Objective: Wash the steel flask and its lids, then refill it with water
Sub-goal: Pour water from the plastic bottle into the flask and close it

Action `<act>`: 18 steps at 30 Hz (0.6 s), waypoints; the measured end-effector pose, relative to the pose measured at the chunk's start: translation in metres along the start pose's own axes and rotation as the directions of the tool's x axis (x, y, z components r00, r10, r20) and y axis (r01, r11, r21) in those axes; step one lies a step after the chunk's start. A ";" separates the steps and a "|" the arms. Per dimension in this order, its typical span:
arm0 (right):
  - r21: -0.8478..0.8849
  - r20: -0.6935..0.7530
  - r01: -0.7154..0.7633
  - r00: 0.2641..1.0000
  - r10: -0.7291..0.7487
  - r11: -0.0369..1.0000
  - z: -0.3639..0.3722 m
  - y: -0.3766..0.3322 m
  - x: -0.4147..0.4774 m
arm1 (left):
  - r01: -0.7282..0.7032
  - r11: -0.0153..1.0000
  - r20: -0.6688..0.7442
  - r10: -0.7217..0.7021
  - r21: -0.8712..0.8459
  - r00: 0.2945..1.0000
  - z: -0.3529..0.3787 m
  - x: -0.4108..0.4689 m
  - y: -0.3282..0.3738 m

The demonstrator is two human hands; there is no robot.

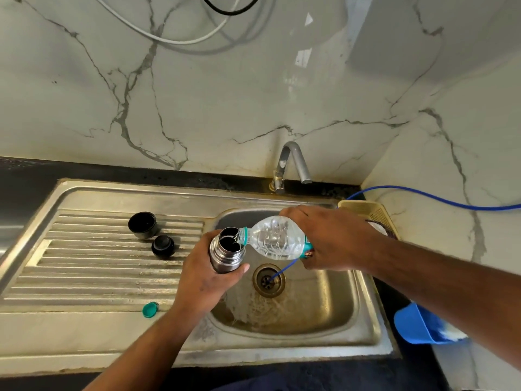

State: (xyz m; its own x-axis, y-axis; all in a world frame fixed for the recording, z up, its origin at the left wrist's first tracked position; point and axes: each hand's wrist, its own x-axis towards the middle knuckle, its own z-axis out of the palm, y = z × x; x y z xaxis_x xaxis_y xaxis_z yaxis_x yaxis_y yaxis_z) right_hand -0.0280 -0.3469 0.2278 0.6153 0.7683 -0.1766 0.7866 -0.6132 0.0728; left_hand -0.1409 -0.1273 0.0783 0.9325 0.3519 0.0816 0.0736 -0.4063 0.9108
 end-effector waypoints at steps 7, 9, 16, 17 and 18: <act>-0.040 -0.012 -0.003 1.000 0.003 0.999 -0.005 0.002 0.000 | -0.008 1.000 0.010 0.008 0.006 1.000 0.002 0.001 0.001; -0.059 -0.028 -0.001 1.000 -0.001 0.998 -0.007 0.003 0.000 | -0.006 1.000 0.015 0.006 0.004 1.000 0.002 0.003 0.002; -0.071 -0.036 -0.004 0.999 0.001 0.997 -0.008 0.006 0.001 | -0.007 1.000 0.012 0.007 -0.001 1.000 0.002 0.007 0.006; -0.069 -0.035 -0.004 0.999 0.002 0.998 -0.008 0.006 0.001 | -0.008 1.000 0.010 0.008 0.000 1.000 0.002 0.007 0.006; -0.066 -0.031 -0.005 1.000 0.003 0.998 -0.007 0.006 0.001 | -0.008 1.000 0.009 0.008 0.000 1.000 0.001 0.007 0.006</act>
State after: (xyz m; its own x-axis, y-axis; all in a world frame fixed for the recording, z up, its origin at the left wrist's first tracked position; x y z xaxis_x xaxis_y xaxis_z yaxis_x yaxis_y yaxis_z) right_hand -0.0222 -0.3484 0.2353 0.6190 0.7717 -0.1459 0.7852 -0.6036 0.1385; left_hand -0.1330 -0.1284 0.0837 0.9363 0.3408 0.0847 0.0664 -0.4087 0.9103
